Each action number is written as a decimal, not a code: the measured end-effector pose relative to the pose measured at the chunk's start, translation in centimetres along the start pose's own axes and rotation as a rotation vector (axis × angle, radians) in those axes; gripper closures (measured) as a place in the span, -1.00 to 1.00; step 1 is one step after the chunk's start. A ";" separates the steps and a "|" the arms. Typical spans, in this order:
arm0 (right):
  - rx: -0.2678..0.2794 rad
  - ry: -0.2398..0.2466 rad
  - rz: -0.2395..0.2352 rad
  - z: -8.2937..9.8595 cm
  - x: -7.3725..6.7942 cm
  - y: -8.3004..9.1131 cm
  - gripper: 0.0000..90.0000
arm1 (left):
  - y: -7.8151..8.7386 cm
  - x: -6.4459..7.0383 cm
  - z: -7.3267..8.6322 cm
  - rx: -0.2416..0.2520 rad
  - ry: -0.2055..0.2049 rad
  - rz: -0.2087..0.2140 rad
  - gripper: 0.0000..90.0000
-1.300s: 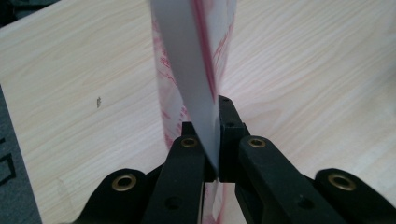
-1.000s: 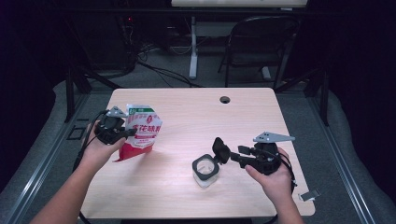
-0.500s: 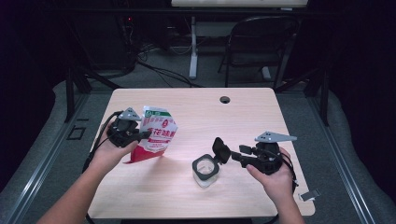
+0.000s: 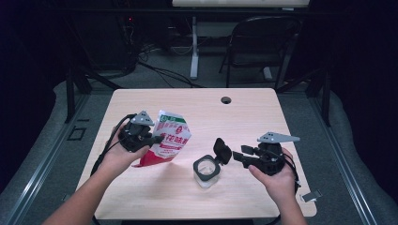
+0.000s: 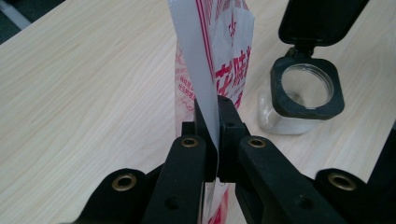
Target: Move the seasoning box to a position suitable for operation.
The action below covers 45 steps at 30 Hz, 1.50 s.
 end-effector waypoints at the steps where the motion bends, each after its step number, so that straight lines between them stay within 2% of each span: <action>1: 0.000 0.000 0.000 0.0 0.0 0.0 0.22 | 0.0 0.0 0.0 0.000 0.000 0.000 1.00; 4: 0.001 0.000 -0.003 0.0 -0.1 0.0 0.22 | -0.1 0.8 -0.2 0.000 -0.021 0.010 1.00; 11: -0.001 0.003 -0.002 0.0 -0.1 0.1 0.22 | -0.4 1.8 0.0 0.017 -0.018 0.036 1.00; 15: 0.000 0.003 -0.002 0.0 -0.2 0.0 0.21 | -0.5 2.3 0.7 0.038 -0.003 0.062 1.00; 16: -0.003 0.005 -0.007 0.0 -0.3 -0.1 0.20 | -0.7 2.5 1.3 0.039 0.005 0.072 1.00; 19: -0.006 0.005 -0.005 0.0 -0.4 -0.2 0.21 | -1.0 2.7 2.0 0.033 0.009 0.074 1.00; 21: -0.015 0.012 -0.005 0.1 -0.5 -0.2 0.25 | -1.0 2.9 2.6 0.052 0.027 0.090 1.00; 22: -0.019 0.032 -0.005 0.1 -0.6 -0.2 0.29 | -0.8 3.1 3.0 0.075 0.042 0.096 1.00; 25: -0.016 0.045 -0.010 0.0 -0.9 -0.3 0.32 | -0.6 3.2 3.5 0.092 0.052 0.098 1.00; 26: -0.028 0.061 -0.026 -0.1 -1.4 -0.3 0.35 | -0.4 3.3 4.0 0.106 0.058 0.097 1.00; 28: -0.030 0.063 -0.043 -0.2 -2.0 -0.4 0.36 | -0.3 3.4 4.2 0.113 0.060 0.099 1.00; 29: -0.030 0.063 -0.043 -0.2 -2.0 -0.4 0.36 | -0.2 3.4 4.4 0.121 0.067 0.096 1.00; 30: -0.047 0.076 -0.064 -0.3 -2.7 -0.6 0.36 | 0.0 3.3 4.8 0.138 0.080 0.096 1.00; 31: -0.047 0.076 -0.064 -0.3 -2.7 -0.6 0.36 | 0.0 3.3 4.8 0.138 0.080 0.096 1.00; 34: -0.064 0.092 -0.101 -0.8 -4.0 -1.1 0.36 | 0.1 3.2 5.4 0.160 0.104 0.104 1.00; 36: -0.088 0.113 -0.132 -1.2 -5.2 -1.8 0.37 | 0.3 3.1 5.9 0.169 0.120 0.118 1.00; 37: -0.088 0.113 -0.132 -1.2 -5.2 -1.8 0.37 | 0.3 3.1 5.9 0.169 0.120 0.118 1.00; 39: -0.106 0.126 -0.153 -1.5 -6.1 -2.6 0.43 | 0.3 3.1 6.2 0.181 0.123 0.125 1.00; 40: -0.127 0.137 -0.180 -1.6 -6.9 -3.3 0.47 | 0.4 3.1 6.4 0.193 0.130 0.130 1.00; 42: -0.137 0.137 -0.193 -1.5 -7.3 -3.7 0.49 | 0.4 3.1 6.6 0.202 0.133 0.131 1.00; 45: -0.170 0.147 -0.228 -1.2 -8.5 -4.9 0.53 | 0.5 3.3 6.9 0.196 0.132 0.141 1.00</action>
Point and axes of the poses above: each handheld gripper's, and its own axes: y roughly backward along the jaws, z roughly out of its underside, x roughly to its right, the point moved 6 cm from there along -y, roughly forward along the jaws, and after that the axes turned 7 degrees about x, right-handed, at the moved point
